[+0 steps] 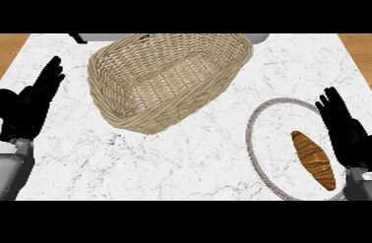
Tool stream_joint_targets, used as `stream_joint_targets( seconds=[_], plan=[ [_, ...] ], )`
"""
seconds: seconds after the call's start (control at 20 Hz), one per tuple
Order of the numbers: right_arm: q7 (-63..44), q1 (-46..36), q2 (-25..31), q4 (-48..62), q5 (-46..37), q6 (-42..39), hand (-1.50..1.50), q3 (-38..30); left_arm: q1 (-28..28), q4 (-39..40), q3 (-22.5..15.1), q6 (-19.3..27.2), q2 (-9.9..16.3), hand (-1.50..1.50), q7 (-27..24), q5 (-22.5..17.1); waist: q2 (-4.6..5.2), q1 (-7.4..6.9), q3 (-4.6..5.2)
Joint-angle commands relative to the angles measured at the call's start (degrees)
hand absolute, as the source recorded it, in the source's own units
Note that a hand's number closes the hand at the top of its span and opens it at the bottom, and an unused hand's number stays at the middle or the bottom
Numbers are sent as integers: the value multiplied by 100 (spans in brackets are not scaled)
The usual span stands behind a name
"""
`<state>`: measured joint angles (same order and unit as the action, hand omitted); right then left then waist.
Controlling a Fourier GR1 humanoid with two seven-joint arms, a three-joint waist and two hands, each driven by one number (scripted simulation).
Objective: Pick the croissant from the placemat and place it in the basket
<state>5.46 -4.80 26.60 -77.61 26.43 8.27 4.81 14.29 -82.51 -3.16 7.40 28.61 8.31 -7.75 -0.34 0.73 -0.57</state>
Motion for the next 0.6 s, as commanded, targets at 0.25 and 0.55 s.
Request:
stream_joint_targets(
  seconds=[0.25,0.55],
  plan=[
    [86,-887,230,-1226,226,-2890,150,1508,270,-412,-298,-135,64,0,-712,451,-19,-378,57],
    [-86,510,-760,-2963,115,-1913,-150,2358,-345,-449,-251,-168,-135,0,-974,331,-29,24,69]
  ],
)
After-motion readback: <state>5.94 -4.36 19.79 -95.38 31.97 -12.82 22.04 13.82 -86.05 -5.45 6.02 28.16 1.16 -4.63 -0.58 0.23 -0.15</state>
